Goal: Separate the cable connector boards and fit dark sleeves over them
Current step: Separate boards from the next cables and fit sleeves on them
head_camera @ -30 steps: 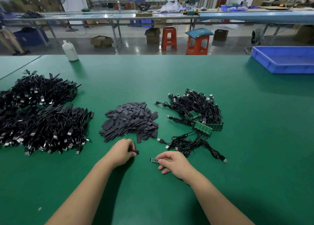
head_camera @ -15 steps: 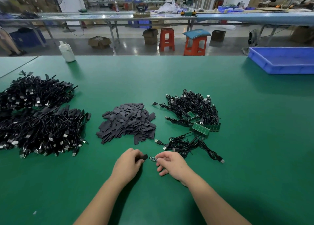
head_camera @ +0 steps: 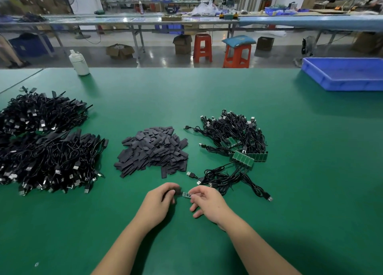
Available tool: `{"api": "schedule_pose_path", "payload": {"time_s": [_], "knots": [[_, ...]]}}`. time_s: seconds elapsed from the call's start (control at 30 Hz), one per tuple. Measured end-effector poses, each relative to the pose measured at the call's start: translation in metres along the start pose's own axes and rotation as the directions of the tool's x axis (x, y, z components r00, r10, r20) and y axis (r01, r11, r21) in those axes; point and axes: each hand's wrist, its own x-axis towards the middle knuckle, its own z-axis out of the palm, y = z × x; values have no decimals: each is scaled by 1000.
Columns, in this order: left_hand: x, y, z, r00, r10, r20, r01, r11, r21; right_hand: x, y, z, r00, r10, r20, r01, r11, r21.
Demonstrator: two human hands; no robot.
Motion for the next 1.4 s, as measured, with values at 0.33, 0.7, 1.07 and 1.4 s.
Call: {"api": "schedule_pose_path", "payload": {"time_s": [0.33,0.7,1.07,1.4], "knots": [[6,0,5,986,-9,165,28,993,-118,2,8,2,998,-23,66,27,997,-71],[5,-3,-7,995,101,-16,-100,995,27,3,8,-2,1000,-22,14,21,999,50],[1,2,-11,990,140,-2,-140,990,17,3,9,-3,999,-22,32,22,1000,4],[3,-3,-11,991,126,-35,-126,992,9,-1,3,-3,999,-37,15,36,998,48]]}}
